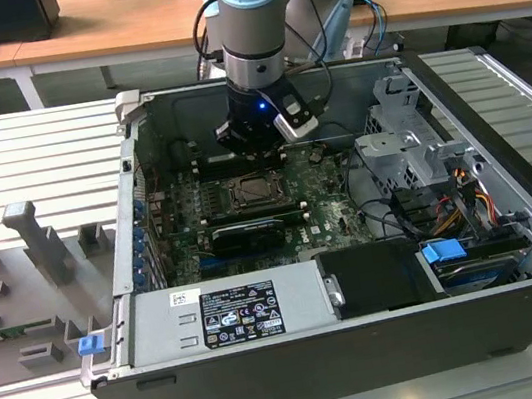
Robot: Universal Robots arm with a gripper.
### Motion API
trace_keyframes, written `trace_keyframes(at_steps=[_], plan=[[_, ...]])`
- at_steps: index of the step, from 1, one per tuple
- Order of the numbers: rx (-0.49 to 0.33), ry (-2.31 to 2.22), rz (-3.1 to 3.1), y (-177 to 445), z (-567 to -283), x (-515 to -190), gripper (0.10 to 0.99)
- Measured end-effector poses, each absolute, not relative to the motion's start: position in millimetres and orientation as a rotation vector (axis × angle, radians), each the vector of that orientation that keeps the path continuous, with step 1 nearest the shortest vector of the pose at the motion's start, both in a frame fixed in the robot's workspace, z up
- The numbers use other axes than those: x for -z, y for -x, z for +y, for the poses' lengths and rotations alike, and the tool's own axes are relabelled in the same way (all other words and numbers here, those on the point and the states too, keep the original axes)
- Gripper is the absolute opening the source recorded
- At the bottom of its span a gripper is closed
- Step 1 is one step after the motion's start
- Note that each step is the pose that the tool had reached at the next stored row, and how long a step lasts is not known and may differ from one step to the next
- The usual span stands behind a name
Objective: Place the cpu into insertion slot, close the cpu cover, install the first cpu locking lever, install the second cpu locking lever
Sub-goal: 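Install the first cpu locking lever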
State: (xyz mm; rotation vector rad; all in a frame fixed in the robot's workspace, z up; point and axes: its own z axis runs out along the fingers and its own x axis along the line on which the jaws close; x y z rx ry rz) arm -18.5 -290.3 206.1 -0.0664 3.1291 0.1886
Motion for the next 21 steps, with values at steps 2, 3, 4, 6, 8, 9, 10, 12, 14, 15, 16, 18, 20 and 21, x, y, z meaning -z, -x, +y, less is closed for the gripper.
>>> trace_keyframes(at_steps=[2, 3, 4, 6, 8, 9, 10, 12, 14, 15, 16, 18, 20, 21], plan=[[-0.187, 0.066, 3.129, 18.5, -290.3, -205.3, 0.106], [-0.187, 0.066, 3.129, 18.5, -290.3, -205.0, 0.106], [-0.186, 0.066, 3.129, 18.5, -290.3, -204.8, 0.106], [-0.185, 0.066, 3.129, 18.4, -290.3, -204.2, 0.106], [-0.181, 0.066, 3.130, 18.4, -290.3, -203.5, 0.106], [-0.180, 0.066, 3.130, 18.4, -290.4, -203.2, 0.106], [-0.179, 0.066, 3.130, 18.4, -290.4, -202.9, 0.106], [-0.179, 0.066, 3.129, 18.3, -290.2, -202.3, 0.106], [-0.178, 0.066, 3.130, 18.3, -290.3, -203.6, 0.106], [-0.179, 0.066, 3.130, 18.3, -290.3, -204.2, 0.106], [-0.179, 0.066, 3.130, 18.3, -290.3, -204.9, 0.106], [-0.177, 0.065, 3.130, 18.3, -290.2, -205.1, 0.106], [-0.166, 0.065, 3.131, 18.3, -290.3, -204.9, 0.106], [-0.161, 0.064, 3.131, 18.3, -290.3, -204.7, 0.106]])
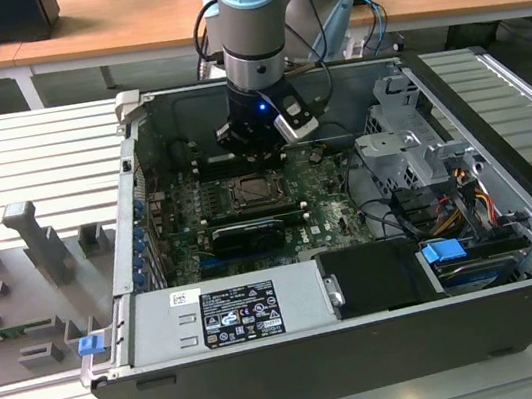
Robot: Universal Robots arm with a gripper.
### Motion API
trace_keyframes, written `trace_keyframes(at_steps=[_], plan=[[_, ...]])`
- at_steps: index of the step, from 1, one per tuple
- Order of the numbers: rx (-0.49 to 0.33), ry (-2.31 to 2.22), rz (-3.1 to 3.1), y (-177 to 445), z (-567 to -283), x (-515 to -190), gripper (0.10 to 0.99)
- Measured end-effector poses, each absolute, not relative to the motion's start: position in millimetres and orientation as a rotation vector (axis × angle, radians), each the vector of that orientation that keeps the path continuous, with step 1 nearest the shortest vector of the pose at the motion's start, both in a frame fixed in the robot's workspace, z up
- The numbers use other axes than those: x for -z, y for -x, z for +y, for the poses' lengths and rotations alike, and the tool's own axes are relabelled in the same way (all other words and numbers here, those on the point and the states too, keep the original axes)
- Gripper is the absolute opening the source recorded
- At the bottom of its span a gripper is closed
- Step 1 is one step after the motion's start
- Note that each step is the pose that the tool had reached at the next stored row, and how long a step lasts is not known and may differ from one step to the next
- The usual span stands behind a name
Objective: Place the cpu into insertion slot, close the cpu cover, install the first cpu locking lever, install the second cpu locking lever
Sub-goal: 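Install the first cpu locking lever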
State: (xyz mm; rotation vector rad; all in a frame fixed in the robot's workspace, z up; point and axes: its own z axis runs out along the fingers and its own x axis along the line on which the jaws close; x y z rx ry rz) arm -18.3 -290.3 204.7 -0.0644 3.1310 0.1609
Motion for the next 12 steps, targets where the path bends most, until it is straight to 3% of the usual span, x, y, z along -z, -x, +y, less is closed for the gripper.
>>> trace_keyframes(at_steps=[12], plan=[[-0.158, 0.064, 3.131, 18.2, -290.3, -207.3, 0.106]])
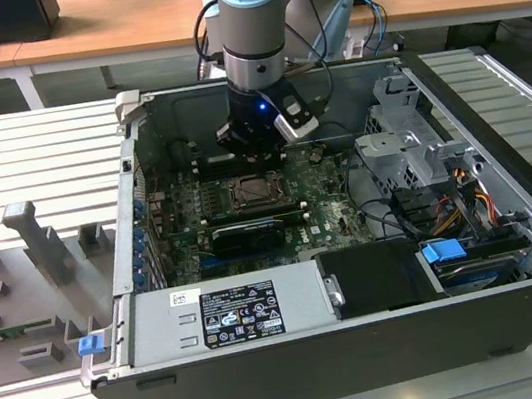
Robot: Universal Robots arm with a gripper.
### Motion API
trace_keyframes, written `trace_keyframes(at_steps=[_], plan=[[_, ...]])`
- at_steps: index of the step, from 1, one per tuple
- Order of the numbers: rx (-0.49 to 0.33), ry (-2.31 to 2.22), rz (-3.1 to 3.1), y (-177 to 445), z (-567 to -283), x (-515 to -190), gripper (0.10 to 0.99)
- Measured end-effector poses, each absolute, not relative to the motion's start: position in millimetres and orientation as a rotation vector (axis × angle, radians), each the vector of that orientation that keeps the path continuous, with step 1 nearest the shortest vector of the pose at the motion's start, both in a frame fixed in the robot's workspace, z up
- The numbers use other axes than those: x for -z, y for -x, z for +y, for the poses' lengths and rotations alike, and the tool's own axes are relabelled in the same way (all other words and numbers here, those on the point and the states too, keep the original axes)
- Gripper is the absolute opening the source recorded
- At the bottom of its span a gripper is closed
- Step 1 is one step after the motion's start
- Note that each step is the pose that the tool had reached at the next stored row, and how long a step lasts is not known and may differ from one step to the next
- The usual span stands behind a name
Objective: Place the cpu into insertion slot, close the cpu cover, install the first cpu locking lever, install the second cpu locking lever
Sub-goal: 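Install the first cpu locking lever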
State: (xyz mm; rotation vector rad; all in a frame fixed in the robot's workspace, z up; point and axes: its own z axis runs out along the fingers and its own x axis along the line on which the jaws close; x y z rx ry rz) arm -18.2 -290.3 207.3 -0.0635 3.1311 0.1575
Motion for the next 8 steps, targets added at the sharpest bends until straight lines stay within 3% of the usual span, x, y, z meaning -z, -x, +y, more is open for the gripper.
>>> trace_keyframes(at_steps=[8], plan=[[-0.157, 0.064, 3.131, 18.2, -294.5, -213.3, 0.106]])
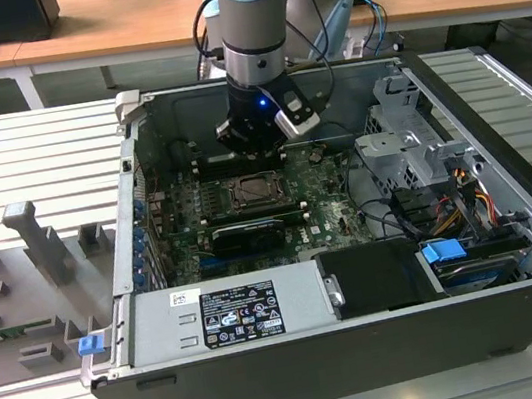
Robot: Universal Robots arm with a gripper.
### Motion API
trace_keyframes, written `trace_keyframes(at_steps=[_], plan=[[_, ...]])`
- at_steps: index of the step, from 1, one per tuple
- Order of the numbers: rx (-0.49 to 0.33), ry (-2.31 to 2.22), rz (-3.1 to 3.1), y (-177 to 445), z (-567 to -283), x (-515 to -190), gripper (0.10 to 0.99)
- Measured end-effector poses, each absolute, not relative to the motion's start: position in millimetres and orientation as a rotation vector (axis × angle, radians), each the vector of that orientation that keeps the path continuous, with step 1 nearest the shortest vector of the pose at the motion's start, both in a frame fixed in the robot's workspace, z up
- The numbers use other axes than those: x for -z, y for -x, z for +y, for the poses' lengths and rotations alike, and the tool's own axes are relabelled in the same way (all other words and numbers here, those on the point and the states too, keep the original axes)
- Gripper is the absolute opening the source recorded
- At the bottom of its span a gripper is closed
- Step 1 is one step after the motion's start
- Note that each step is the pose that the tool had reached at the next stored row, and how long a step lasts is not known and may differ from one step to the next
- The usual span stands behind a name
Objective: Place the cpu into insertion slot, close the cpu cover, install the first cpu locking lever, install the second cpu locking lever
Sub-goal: 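Install the first cpu locking lever, then install the second cpu locking lever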
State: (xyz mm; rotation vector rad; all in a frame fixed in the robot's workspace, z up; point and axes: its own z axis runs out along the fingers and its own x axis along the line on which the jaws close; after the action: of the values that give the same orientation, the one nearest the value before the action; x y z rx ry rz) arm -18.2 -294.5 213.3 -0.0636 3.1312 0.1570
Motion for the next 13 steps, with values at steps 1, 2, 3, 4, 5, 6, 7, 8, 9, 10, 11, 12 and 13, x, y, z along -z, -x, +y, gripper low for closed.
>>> trace_keyframes(at_steps=[1, 2, 3, 4, 5, 6, 7, 8, 9, 10, 11, 12, 13], plan=[[-0.157, 0.064, 3.131, 18.2, -295.2, -213.2, 0.106], [-0.157, 0.063, 3.131, 18.2, -295.7, -213.2, 0.106], [-0.157, 0.063, 3.131, 18.2, -295.9, -213.2, 0.106], [-0.157, 0.064, 3.131, 18.2, -296.2, -213.3, 0.106], [-0.157, 0.063, 3.131, 18.2, -296.4, -213.3, 0.106], [-0.157, 0.063, 3.131, 18.2, -296.6, -213.3, 0.106], [-0.157, 0.064, 3.131, 18.2, -297.2, -213.3, 0.106], [-0.157, 0.063, 3.131, 18.2, -297.4, -213.2, 0.106], [-0.157, 0.063, 3.131, 18.2, -297.6, -213.3, 0.106], [-0.157, 0.064, 3.131, 18.2, -298.7, -213.3, 0.106], [-0.157, 0.064, 3.131, 18.2, -299.6, -213.3, 0.106], [-0.157, 0.064, 3.131, 18.2, -300.4, -213.3, 0.106], [-0.157, 0.064, 3.131, 18.2, -301.4, -213.3, 0.106]])
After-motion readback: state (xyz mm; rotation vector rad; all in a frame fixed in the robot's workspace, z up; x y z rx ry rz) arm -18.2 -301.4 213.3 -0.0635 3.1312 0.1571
